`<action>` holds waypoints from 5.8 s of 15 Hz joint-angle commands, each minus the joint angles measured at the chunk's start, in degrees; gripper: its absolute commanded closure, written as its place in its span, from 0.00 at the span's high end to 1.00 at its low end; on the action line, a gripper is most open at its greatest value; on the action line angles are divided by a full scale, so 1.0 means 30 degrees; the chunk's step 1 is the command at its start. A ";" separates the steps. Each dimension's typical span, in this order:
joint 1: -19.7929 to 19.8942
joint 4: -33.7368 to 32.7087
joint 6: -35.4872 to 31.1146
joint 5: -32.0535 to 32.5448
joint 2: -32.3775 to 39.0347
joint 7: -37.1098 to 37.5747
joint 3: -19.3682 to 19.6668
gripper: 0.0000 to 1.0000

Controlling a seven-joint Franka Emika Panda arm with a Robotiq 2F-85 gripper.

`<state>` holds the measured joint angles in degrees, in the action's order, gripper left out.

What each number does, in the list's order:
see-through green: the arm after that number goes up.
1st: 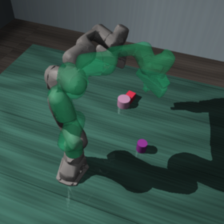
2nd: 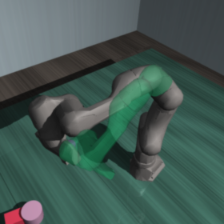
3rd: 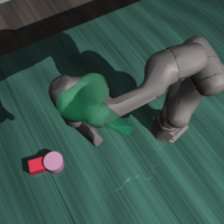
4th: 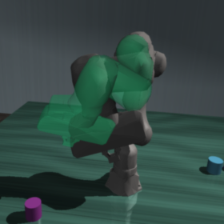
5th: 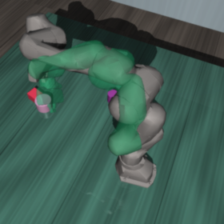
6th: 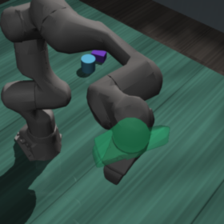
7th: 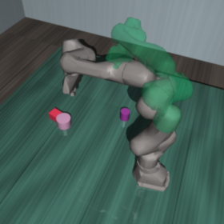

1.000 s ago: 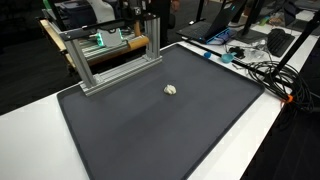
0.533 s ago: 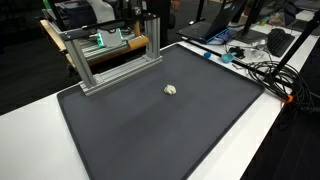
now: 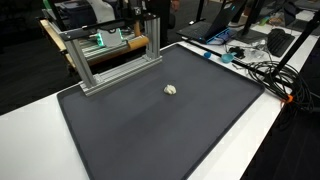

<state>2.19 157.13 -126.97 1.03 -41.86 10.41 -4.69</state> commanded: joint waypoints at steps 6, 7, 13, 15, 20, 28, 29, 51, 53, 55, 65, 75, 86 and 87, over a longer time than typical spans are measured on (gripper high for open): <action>-0.0216 0.0306 0.1768 -0.0449 -0.0768 0.0125 0.0272 0.68; -0.0203 0.0078 0.1884 -0.0402 -0.0639 0.0056 0.0287 0.54; -0.0203 0.0086 0.1989 -0.0366 -0.0748 -0.0526 0.0655 0.30; -0.0183 0.0072 0.1966 -0.0429 -0.0694 -0.0552 0.0750 0.30; -0.0517 -0.0035 0.2026 -0.0625 -0.0563 -0.1617 0.1225 0.77; -0.0660 0.0032 0.2187 -0.0659 -0.0577 -0.3328 0.2029 0.27; -0.0681 0.0021 0.2223 -0.0662 -0.0567 -0.3610 0.2159 0.27; 0.2521 -0.2723 0.4388 0.1701 -0.0719 -0.1389 0.1952 0.21; 0.2805 -0.4168 0.4675 0.1886 0.0013 -0.1879 0.2456 0.21; 0.2694 -0.5598 0.5474 0.1554 0.1304 -0.2248 0.3021 0.21; 0.1289 -0.3873 0.3890 0.0018 0.0315 -0.1552 0.2244 0.21; 0.1722 -0.8567 0.0440 0.1949 0.6565 -0.4141 0.3348 0.46; 0.0411 -0.8885 0.1289 0.0860 0.7781 -0.1106 0.1909 0.21; 0.0236 -0.8801 0.1210 0.0857 0.7900 -0.0144 0.1486 0.21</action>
<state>4.21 130.20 -124.73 5.11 -17.71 2.96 2.93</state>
